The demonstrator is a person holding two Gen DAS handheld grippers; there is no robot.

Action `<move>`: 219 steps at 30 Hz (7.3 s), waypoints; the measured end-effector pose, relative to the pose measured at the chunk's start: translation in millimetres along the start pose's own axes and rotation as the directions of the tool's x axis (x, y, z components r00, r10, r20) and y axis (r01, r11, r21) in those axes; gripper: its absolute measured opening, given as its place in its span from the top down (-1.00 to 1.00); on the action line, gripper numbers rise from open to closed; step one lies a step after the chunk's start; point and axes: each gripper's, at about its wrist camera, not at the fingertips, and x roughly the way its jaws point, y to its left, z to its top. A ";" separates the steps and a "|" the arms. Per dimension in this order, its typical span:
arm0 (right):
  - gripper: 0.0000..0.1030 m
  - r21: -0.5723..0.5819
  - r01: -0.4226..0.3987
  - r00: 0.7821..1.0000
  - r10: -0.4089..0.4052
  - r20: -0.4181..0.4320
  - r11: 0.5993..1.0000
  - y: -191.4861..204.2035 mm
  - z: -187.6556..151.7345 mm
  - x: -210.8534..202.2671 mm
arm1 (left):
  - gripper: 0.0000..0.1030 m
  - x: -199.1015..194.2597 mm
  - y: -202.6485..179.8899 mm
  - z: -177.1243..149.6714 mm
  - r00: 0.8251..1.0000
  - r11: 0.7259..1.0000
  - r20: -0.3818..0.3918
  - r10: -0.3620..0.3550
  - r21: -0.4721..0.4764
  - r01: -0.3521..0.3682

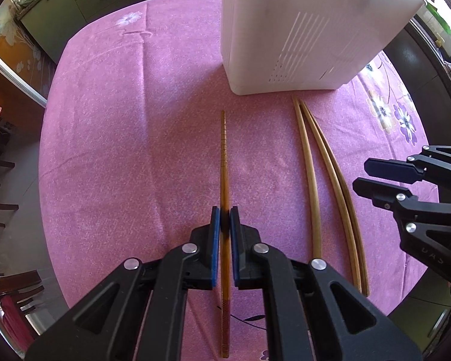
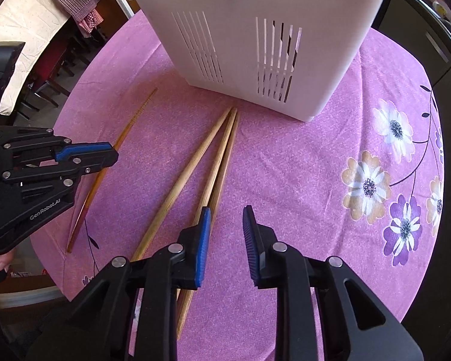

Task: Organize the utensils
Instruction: 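Grasp a loose bamboo chopstick with the left tool while the right tool grasps another, then lift both chopsticks upright and carry them toward the white holder with both tools, then open the left tool over the holder while the right tool releases its chopstick inside, then grasp one of the last bamboo chopsticks with the left tool while the right tool grasps the other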

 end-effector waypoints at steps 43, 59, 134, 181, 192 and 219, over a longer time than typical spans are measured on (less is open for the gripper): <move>0.86 -0.051 0.019 0.993 -0.013 0.115 0.998 23.1 -5.2 -23.8 | 0.87 -35.7 20.2 5.9 0.999 1.000 0.032 0.002 0.004 -0.002; 0.87 -0.011 0.022 0.993 -0.020 0.116 1.000 0.4 -16.4 -41.7 | 0.87 -130.2 12.7 -31.4 0.977 0.999 0.210 -0.021 0.046 0.011; 0.87 -0.049 0.014 0.750 0.022 0.662 0.999 20.7 -43.5 -276.7 | 0.87 -283.1 -33.4 -3.4 0.832 0.988 0.546 -0.101 0.156 0.017; 0.50 -0.021 0.057 0.970 -0.050 0.236 0.998 -25.1 -77.0 -109.5 | 0.47 -86.3 -44.2 -16.2 0.993 0.996 0.099 -0.061 0.064 0.055; 0.50 -0.011 0.045 0.985 -0.042 0.169 0.999 -43.5 -78.5 -78.4 | 0.59 -14.5 -55.4 18.5 1.000 1.000 -0.019 0.010 -0.017 -0.010; 0.50 0.019 0.029 0.988 -0.032 0.154 0.999 -61.3 -89.4 -77.1 | 0.87 -2.0 -61.2 23.3 0.999 0.999 0.006 0.045 0.012 -0.045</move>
